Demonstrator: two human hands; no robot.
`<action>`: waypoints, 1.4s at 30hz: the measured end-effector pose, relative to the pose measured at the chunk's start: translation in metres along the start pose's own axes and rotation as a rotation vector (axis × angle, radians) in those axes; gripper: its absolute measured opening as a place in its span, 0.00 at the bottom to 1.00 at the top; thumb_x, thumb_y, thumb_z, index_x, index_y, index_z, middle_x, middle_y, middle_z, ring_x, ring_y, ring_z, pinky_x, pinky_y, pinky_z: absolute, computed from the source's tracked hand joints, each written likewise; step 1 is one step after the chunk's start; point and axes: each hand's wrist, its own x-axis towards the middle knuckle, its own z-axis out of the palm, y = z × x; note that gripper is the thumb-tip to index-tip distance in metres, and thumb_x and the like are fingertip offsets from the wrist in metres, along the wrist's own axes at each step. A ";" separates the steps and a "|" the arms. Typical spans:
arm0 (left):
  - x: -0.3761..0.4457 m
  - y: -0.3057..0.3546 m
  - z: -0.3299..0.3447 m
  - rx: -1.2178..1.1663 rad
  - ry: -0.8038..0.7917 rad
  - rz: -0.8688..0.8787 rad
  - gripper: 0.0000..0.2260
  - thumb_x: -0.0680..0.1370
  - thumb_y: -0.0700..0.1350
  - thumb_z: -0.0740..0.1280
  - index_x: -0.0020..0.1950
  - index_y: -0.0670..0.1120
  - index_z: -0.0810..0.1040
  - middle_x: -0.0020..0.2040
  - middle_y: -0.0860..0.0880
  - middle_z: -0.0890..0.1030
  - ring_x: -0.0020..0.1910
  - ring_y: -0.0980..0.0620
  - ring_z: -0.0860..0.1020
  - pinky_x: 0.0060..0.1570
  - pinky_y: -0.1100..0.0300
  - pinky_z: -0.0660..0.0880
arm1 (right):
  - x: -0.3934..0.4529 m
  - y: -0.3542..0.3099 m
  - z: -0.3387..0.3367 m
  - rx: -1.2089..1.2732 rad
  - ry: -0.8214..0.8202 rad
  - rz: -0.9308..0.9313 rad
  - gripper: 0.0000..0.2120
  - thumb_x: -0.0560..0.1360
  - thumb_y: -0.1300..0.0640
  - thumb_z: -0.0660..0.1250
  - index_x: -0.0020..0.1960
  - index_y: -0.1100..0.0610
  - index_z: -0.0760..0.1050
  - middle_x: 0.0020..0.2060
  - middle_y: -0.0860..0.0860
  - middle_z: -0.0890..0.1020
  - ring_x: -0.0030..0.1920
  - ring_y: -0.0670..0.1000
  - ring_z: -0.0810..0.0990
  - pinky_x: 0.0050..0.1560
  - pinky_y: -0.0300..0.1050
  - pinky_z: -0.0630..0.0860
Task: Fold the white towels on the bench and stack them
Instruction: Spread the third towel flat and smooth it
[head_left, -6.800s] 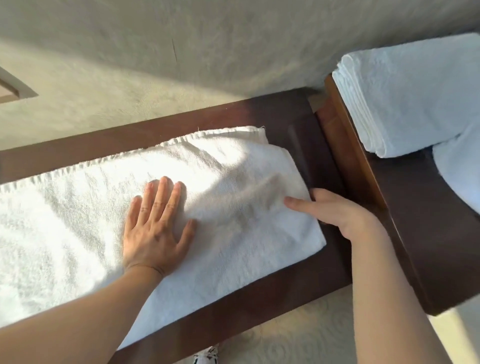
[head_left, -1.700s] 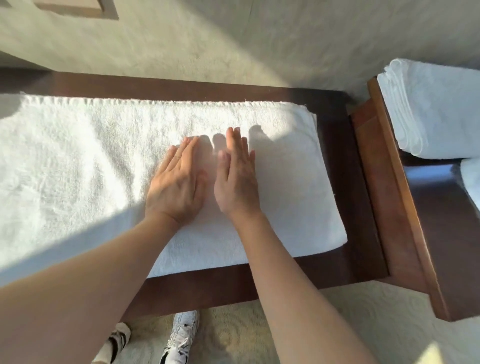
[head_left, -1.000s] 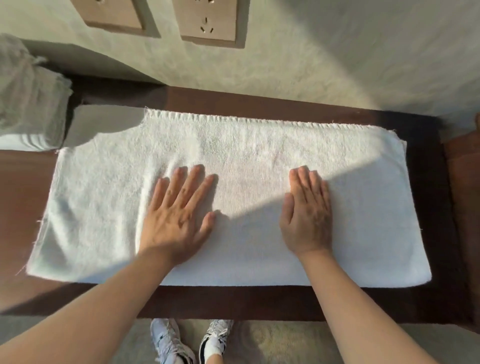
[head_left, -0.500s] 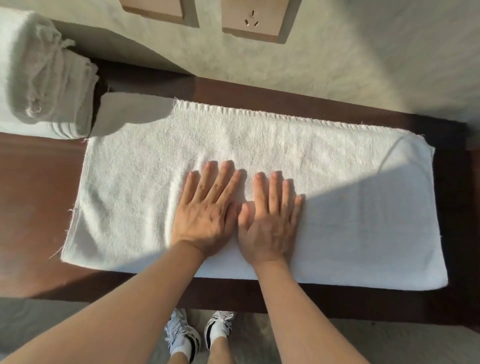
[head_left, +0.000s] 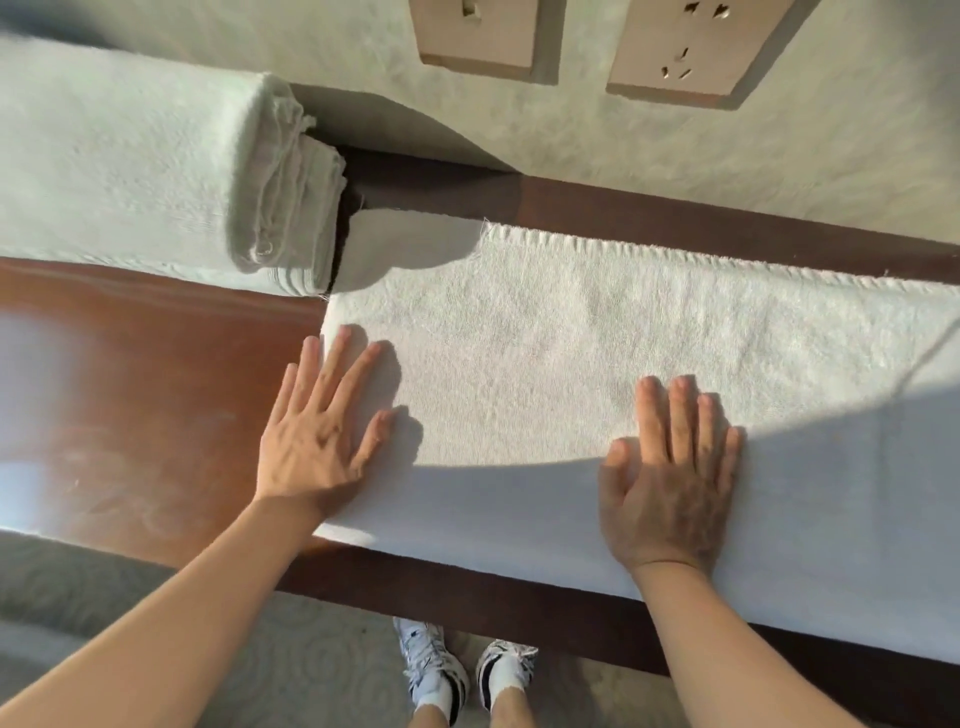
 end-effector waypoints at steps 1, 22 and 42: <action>0.003 0.004 -0.002 -0.021 0.030 -0.007 0.32 0.82 0.64 0.47 0.83 0.51 0.54 0.84 0.49 0.50 0.82 0.43 0.47 0.80 0.41 0.48 | 0.000 0.000 -0.001 0.000 0.001 0.000 0.31 0.80 0.45 0.52 0.82 0.51 0.56 0.82 0.54 0.55 0.82 0.57 0.50 0.78 0.65 0.50; 0.074 0.086 -0.013 -0.070 0.036 0.261 0.29 0.84 0.61 0.44 0.84 0.52 0.48 0.84 0.48 0.45 0.82 0.46 0.42 0.80 0.46 0.43 | 0.004 0.002 0.002 -0.032 0.008 -0.015 0.33 0.78 0.45 0.52 0.82 0.51 0.55 0.82 0.55 0.55 0.81 0.58 0.51 0.79 0.63 0.49; 0.087 0.061 -0.008 0.058 0.004 0.286 0.28 0.84 0.62 0.42 0.83 0.57 0.43 0.84 0.51 0.45 0.82 0.46 0.43 0.80 0.49 0.37 | 0.001 0.002 0.004 -0.004 0.041 -0.018 0.32 0.78 0.45 0.52 0.82 0.50 0.56 0.81 0.54 0.57 0.81 0.57 0.52 0.80 0.61 0.48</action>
